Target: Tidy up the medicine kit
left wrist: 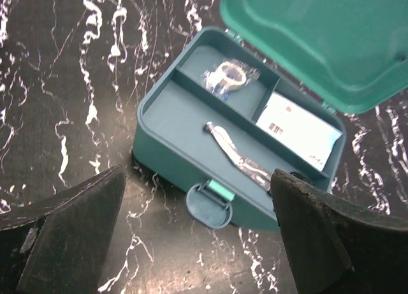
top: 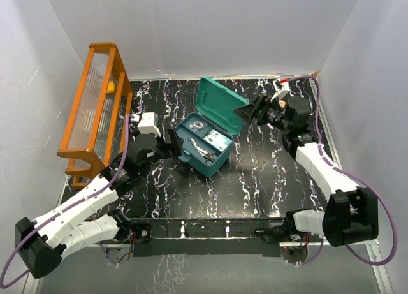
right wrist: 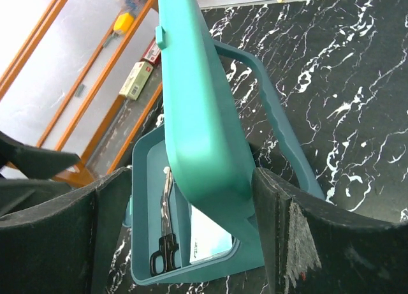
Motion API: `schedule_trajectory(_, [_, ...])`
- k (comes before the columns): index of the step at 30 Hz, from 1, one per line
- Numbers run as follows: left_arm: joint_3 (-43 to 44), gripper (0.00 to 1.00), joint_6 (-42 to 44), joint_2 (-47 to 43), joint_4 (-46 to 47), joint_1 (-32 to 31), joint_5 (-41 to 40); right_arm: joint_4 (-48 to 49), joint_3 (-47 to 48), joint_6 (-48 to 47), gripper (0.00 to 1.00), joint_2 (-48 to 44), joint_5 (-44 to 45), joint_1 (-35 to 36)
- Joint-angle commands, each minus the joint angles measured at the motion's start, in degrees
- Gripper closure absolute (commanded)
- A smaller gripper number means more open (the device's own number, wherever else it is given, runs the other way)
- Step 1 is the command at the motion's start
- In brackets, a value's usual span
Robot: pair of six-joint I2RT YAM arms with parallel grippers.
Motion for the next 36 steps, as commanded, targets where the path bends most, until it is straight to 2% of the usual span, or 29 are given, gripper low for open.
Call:
schedule_trajectory(1, [4.86, 0.04, 2.88, -0.99, 4.15, 0.29, -0.44, -4.61, 4.1, -7.74, 0.26, -1.86, 4.25, 3.65])
schedule_trajectory(7, [7.47, 0.04, 3.85, -0.51, 4.46, 0.38, -1.55, -11.61, 6.86, -14.68, 0.25, -2.94, 8.88, 9.73])
schedule_trajectory(13, [7.59, 0.04, 3.73, -1.89, 4.88, 0.37, -2.92, -18.81, 7.28, -23.15, 0.19, -7.77, 9.81, 16.54])
schedule_trajectory(21, [6.91, 0.04, 2.18, -2.49, 4.39, 0.4, -5.36, -26.38, 8.76, -24.87, 0.18, -11.49, 3.23, 17.62])
schedule_trajectory(29, [4.47, 0.03, -6.31, -2.15, -3.52, 0.44, -2.87, -29.76, 11.78, -17.49, 0.2, -6.33, 16.09, 18.08])
schedule_trajectory(36, [0.45, 0.01, -13.78, -2.36, -4.87, 1.91, 4.7, -37.24, 18.92, -13.85, 0.21, 1.51, 36.55, 25.01])
